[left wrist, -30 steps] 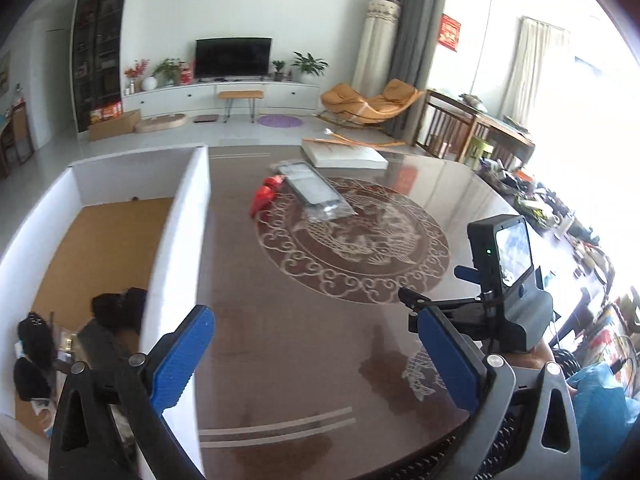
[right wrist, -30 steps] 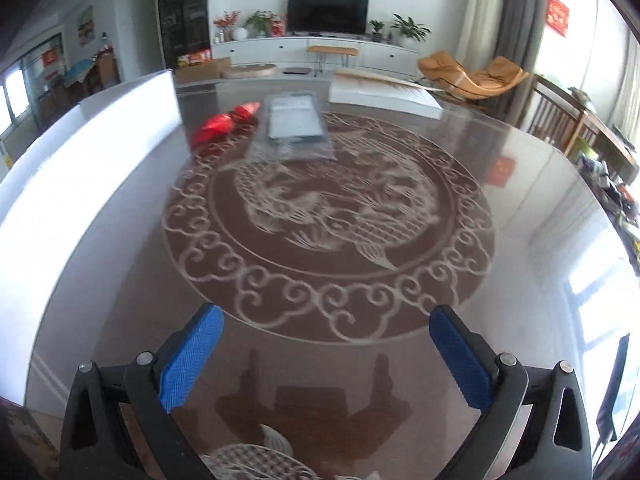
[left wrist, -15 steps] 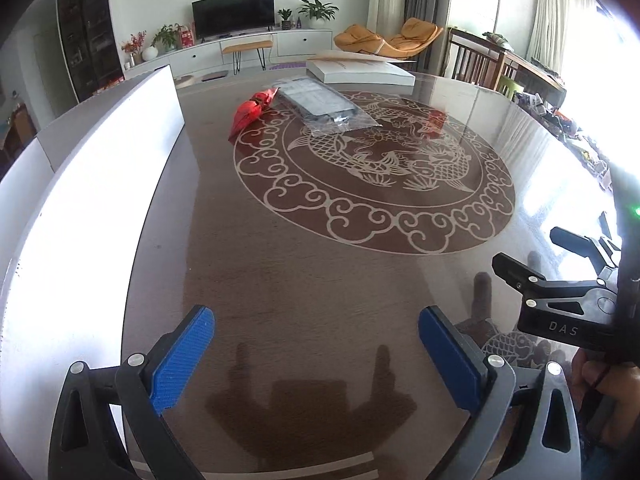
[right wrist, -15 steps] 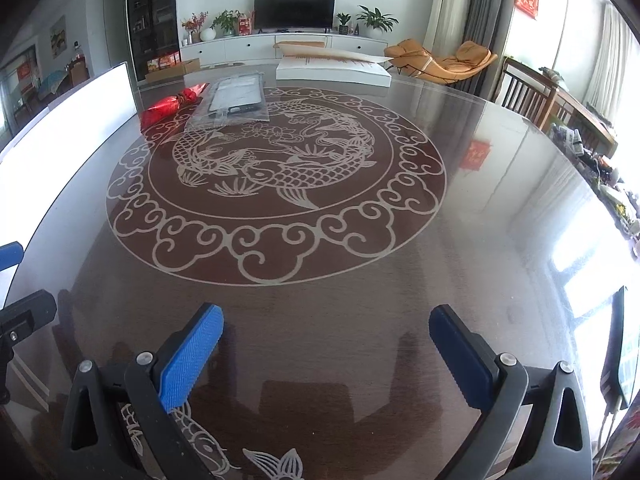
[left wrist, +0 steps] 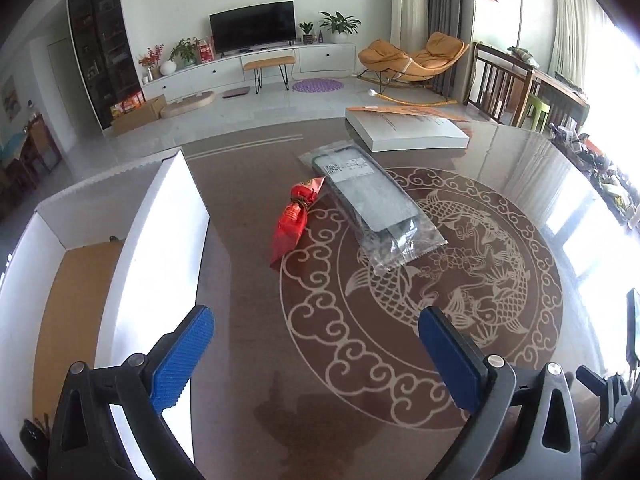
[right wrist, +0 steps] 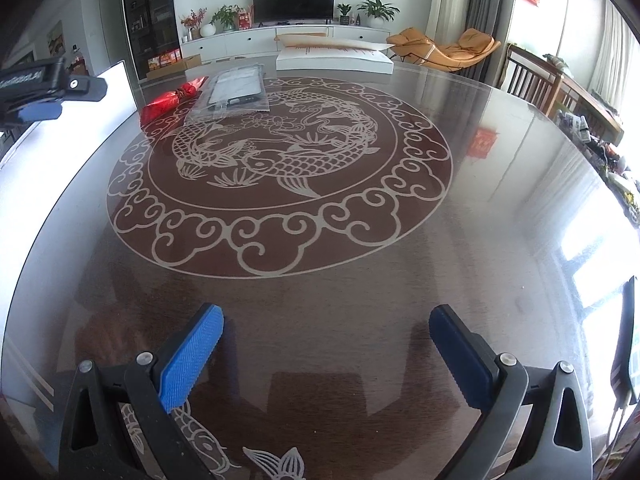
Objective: Organize objects
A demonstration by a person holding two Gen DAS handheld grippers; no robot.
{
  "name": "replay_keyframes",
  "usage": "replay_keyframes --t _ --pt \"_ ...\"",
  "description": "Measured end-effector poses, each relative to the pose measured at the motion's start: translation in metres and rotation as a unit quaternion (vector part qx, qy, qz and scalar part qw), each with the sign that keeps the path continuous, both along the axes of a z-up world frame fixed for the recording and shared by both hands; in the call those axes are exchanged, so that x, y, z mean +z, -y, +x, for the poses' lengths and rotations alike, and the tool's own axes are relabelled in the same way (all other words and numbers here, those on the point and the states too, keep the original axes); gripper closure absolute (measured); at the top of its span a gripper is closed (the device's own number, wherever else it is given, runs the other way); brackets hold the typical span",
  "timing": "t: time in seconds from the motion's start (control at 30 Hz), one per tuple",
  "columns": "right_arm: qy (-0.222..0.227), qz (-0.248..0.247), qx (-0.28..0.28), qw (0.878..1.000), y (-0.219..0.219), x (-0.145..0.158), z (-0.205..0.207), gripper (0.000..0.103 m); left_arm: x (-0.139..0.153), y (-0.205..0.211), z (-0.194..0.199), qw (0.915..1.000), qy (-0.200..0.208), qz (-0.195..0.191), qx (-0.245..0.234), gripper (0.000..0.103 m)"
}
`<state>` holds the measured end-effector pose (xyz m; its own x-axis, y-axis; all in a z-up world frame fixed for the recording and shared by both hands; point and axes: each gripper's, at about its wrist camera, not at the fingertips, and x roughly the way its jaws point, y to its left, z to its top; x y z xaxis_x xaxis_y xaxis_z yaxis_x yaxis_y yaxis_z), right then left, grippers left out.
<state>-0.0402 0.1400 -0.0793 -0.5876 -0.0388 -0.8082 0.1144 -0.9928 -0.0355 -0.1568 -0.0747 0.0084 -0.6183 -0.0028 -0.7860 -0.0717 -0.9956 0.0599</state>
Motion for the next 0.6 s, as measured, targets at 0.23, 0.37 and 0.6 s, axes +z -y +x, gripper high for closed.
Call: replay_keyframes --t 0.23,0.37,0.6 --pt "0.006 -0.014 -0.001 1.000 -0.004 -0.001 0.000 0.000 -0.023 0.011 -0.071 0.9988 0.048 0.005 0.009 0.000" --pt "0.006 -0.013 0.000 1.000 -0.004 -0.001 0.000 0.000 -0.030 0.026 -0.099 0.9966 0.056 0.041 0.043 0.000" --pt "0.006 -0.013 0.000 1.000 -0.004 -0.001 0.000 0.000 -0.058 0.012 -0.142 0.9967 0.069 -0.009 0.040 0.000"
